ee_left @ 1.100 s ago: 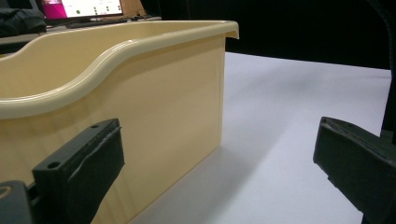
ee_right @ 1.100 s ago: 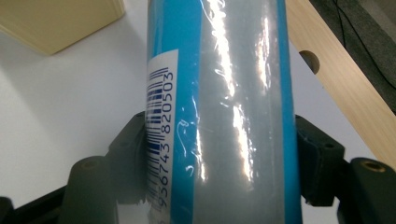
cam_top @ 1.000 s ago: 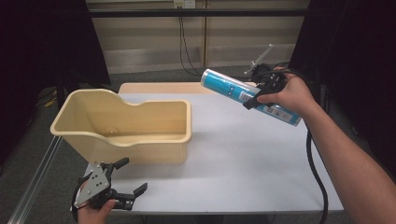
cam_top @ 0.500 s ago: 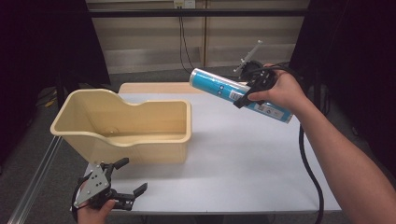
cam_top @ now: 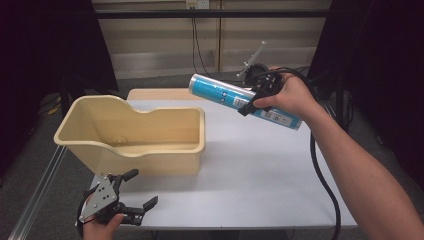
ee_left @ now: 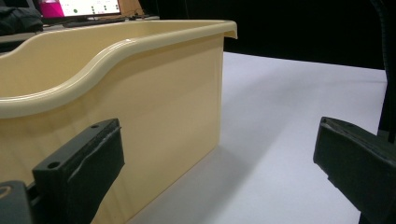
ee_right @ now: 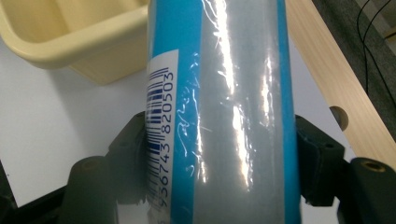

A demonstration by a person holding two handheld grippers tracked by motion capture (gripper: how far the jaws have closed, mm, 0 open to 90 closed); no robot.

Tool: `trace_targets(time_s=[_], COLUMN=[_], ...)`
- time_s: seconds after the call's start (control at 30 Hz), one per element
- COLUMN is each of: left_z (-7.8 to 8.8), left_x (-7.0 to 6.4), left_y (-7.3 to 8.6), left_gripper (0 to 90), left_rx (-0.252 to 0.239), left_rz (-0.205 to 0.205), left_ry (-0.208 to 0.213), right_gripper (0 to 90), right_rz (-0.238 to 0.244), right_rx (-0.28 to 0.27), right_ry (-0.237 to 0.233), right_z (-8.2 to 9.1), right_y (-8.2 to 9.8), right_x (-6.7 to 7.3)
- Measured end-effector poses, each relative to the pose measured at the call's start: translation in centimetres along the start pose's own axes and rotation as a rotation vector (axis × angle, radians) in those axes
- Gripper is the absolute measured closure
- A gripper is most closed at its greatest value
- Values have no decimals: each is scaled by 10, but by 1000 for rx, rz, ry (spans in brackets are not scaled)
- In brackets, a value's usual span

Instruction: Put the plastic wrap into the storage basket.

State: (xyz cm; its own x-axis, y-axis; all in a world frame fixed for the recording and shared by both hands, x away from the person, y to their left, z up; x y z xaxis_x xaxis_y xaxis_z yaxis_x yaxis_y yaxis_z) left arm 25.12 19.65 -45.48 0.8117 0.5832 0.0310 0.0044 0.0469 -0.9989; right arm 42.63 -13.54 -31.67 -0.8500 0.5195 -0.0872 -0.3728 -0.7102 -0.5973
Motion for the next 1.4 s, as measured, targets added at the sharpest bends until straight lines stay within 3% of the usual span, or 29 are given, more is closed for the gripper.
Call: trace_targets(time_s=[0.87,1.4], left_z=[0,1], left_x=[0,2], left_y=[-1,0], left_gripper=[16,16], left_rx=[-9,-6], left_rz=[2,-1], left_ry=[5,1], right_gripper=[322,322], right_rz=[87,139], right_rx=[9,14], right_ry=[-88,-130], right_z=[-32,-51], right_y=[-42,-56], right_x=[37,50])
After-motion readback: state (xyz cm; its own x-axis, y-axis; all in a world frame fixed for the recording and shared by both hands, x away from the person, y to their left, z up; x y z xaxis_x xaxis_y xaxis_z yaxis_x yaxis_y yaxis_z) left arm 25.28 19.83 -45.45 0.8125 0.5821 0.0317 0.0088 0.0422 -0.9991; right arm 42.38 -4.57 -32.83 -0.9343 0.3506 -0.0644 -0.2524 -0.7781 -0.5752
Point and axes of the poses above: each handheld gripper's, and its own axes: z roughly backward along the jaws, y roughly out of its underside, x roughly to its left, the point moved 7 cm from there along -z, roughly forward along the jaws, and after that the axes turned 10 degrees about -x, right-handed, at the moved point
